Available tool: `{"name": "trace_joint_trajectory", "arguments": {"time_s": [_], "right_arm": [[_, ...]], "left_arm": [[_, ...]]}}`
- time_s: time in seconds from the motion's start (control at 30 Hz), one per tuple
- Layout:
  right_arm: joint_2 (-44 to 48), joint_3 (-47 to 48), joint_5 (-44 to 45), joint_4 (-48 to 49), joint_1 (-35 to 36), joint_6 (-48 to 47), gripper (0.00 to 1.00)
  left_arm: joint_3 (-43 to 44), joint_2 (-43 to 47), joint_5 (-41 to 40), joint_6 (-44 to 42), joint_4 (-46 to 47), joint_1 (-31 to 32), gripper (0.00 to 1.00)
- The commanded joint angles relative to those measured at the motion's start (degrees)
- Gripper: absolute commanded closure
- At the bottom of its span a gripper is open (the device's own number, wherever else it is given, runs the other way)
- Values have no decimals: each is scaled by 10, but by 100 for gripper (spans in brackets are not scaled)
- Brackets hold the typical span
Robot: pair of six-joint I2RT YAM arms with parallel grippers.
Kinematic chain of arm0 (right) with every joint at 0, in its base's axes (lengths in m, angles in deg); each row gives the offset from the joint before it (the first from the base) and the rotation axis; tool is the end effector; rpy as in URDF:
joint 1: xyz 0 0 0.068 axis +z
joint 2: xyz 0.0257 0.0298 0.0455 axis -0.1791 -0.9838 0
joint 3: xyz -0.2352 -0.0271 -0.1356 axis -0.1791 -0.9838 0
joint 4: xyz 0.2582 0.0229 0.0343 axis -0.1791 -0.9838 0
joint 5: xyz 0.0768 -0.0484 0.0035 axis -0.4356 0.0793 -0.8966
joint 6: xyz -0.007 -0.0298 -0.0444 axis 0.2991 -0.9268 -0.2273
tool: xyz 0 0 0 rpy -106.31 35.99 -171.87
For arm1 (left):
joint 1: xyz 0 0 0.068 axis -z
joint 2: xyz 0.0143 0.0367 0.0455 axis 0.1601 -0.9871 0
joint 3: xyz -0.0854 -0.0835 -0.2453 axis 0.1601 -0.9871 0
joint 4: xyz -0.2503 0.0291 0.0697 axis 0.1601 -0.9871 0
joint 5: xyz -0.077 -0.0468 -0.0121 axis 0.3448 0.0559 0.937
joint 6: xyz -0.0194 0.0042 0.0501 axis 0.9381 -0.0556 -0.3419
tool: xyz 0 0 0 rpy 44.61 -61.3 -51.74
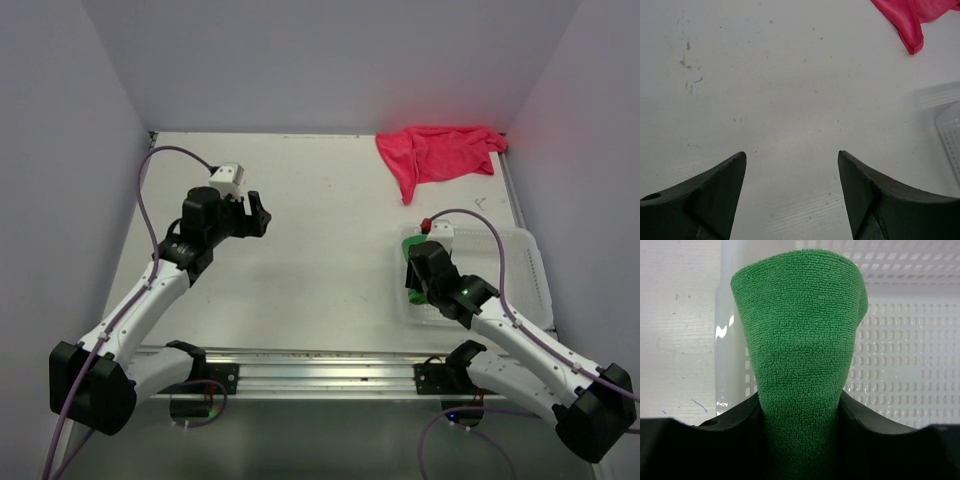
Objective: Roll the towels
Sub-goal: Place the rolled towel into the container
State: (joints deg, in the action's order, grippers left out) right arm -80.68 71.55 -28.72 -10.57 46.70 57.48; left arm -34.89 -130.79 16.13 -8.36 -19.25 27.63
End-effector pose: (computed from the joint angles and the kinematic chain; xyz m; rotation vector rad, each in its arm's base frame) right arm 0.1510 0.0889 0.2340 0.0726 2.2389 -0.0366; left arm 0.2355 -0.0812 0.2932 0.0731 2.0425 -0.4667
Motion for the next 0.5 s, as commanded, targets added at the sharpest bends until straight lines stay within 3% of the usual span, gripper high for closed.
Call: {"name": "trace_joint_trajectory", "arguments": {"time_s": [0.0, 0.2, 0.47], "right_arm": [[-11, -18, -28, 72, -18, 22, 88], [-34, -46, -62, 112, -47, 22, 86], [-74, -74, -90, 143, -83, 23, 75]], "left_arm": [[-2, 10, 9, -12, 26, 5, 22], [-2, 10, 8, -16, 24, 14, 21], [-2, 6, 7, -17, 22, 20, 20]]}}
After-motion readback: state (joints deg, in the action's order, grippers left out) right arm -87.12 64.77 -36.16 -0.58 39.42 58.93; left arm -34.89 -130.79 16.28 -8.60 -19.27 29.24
